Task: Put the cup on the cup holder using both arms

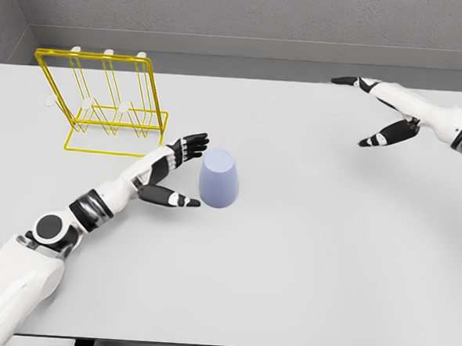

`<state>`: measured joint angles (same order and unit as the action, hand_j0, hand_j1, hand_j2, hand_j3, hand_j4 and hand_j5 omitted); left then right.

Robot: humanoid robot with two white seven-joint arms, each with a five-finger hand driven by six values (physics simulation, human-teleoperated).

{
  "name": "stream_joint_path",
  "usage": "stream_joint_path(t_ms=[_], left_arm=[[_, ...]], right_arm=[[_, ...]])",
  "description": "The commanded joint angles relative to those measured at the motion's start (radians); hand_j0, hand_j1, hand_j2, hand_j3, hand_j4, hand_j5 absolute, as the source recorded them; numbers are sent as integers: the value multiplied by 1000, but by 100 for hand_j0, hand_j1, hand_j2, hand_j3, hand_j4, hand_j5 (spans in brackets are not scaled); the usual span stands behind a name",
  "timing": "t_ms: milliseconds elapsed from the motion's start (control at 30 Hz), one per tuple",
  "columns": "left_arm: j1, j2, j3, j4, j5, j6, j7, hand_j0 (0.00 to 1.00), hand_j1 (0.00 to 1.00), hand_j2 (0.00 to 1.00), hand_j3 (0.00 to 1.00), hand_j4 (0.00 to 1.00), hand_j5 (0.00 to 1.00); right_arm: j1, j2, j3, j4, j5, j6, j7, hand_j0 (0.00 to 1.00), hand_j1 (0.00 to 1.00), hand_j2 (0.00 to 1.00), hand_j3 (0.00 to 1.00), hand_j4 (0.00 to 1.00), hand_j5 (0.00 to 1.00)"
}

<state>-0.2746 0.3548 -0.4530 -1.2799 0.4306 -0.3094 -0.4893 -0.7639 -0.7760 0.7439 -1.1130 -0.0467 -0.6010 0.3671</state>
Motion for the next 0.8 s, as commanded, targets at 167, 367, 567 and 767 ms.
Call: stream_joint_path(t_ms=[167,367,567,767], left_arm=[[-2,-31,0,8,-1,0,0,100,100,100,100,100,100],[-32,-42,-1,50,-6,-2,-3,100,100,100,100,100,100],[-32,-42,-1,51,-6,-2,-3,100,100,100,100,100,100],[-32,-50,-9,51,-13,-4,-3,100,100,100,100,100,100]], right_arm=[[-14,-48,48,12,105,-10,-79,100,100,100,100,100,100],[-31,-46,69,5,103,-10,-79,100,100,100,100,100,100],[-31,-37,74,7,105,-10,-79,100,100,100,100,100,100],[-31,-37,92,25,103,-10,-76,100,100,100,100,100,100]])
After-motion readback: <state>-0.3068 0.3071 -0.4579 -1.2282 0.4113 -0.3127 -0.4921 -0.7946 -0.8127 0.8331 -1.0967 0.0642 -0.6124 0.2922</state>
